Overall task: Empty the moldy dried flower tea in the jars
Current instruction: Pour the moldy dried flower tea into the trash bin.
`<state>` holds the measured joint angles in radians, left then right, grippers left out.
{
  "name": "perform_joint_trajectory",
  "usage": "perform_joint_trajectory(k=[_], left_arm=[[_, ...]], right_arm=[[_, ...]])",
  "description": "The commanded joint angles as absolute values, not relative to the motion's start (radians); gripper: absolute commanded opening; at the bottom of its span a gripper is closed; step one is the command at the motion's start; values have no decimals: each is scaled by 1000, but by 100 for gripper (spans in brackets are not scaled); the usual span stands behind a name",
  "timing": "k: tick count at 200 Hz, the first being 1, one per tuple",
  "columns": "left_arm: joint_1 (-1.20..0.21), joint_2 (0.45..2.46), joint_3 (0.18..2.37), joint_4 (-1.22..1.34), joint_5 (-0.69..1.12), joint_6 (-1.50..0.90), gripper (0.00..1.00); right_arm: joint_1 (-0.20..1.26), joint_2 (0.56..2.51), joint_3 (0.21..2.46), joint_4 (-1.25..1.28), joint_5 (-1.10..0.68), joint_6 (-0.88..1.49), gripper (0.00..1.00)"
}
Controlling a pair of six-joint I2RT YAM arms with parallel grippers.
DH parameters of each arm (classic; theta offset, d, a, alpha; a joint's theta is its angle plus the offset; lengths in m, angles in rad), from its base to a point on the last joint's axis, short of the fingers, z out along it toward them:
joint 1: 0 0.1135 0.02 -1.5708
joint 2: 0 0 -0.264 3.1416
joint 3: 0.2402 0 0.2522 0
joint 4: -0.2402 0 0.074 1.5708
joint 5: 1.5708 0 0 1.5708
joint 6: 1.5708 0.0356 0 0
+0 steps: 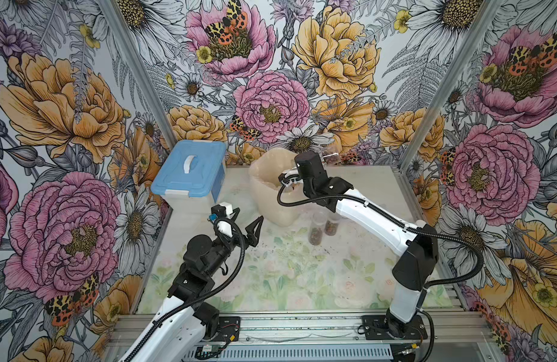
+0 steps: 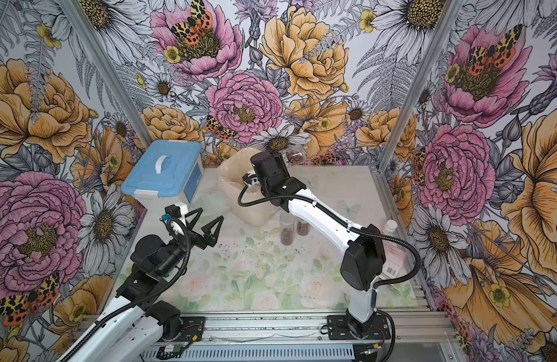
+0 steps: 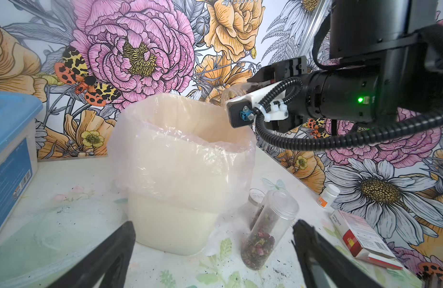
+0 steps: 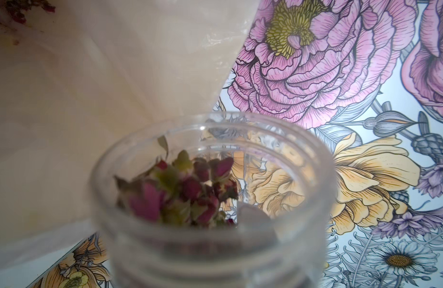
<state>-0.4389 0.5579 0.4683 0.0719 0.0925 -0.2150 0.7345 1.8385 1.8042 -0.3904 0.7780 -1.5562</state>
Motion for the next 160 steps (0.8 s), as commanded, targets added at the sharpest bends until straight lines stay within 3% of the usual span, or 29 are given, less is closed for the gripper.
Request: perform_joint_trajectory(k=[1,160], left_arm=[[-424,542,448,104,83,-235,99],[-360,530,391,163,124,-280,99]], right_arm=[[739,1875,1856,-354,782,-1592,0],[738,1942,1886,-356,770,-1615,0]])
